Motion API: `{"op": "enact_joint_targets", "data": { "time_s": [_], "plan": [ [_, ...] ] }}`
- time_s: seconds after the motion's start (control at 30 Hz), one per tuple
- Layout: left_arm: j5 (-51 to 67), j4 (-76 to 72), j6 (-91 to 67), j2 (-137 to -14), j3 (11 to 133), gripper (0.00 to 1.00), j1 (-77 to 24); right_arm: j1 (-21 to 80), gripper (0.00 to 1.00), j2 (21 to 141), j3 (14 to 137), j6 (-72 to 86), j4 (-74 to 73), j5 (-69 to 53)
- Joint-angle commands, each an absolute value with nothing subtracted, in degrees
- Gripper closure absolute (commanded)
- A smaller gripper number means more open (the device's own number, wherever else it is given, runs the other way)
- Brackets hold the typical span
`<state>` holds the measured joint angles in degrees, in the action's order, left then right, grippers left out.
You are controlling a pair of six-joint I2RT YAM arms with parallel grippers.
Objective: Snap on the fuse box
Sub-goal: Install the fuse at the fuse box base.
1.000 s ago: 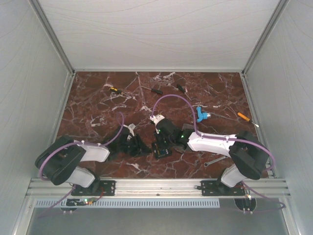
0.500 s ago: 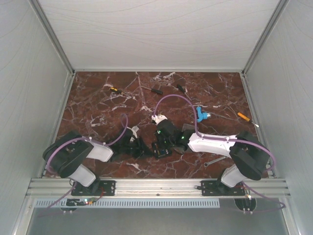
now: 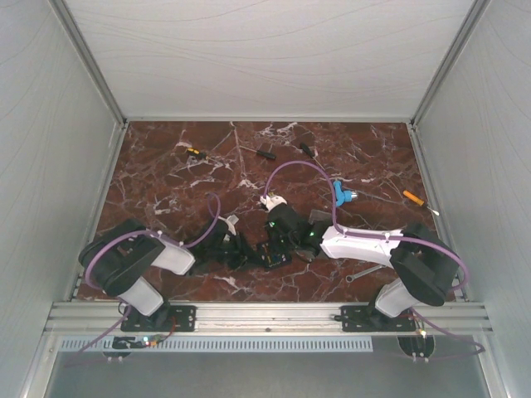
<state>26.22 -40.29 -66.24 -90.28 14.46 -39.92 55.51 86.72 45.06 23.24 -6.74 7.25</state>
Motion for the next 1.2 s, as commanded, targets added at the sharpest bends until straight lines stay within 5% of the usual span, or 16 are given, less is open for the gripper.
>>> {"op": "enact_joint_targets", "data": {
  "time_s": [0.0,0.13,0.7,1.17],
  "plan": [
    [25.2,-44.0,-67.7,-91.0,15.0,0.79,-40.6,55.8,0.92,86.1,46.2,21.8,-8.4,5.6],
    [24.7,-44.8,-68.1,-91.3,15.0,0.79,-40.6,55.8,1.0,85.8,46.0,21.1,-8.1,5.9],
    [22.1,-49.4,-69.9,-93.5,16.6,0.79,-40.6,55.2,1.0,84.1,40.3,15.6,6.0,11.5],
    [20.0,-42.1,-68.7,-86.6,13.5,0.65,-36.9,55.0,1.0,83.0,37.7,13.5,10.3,12.4]
  ]
}}
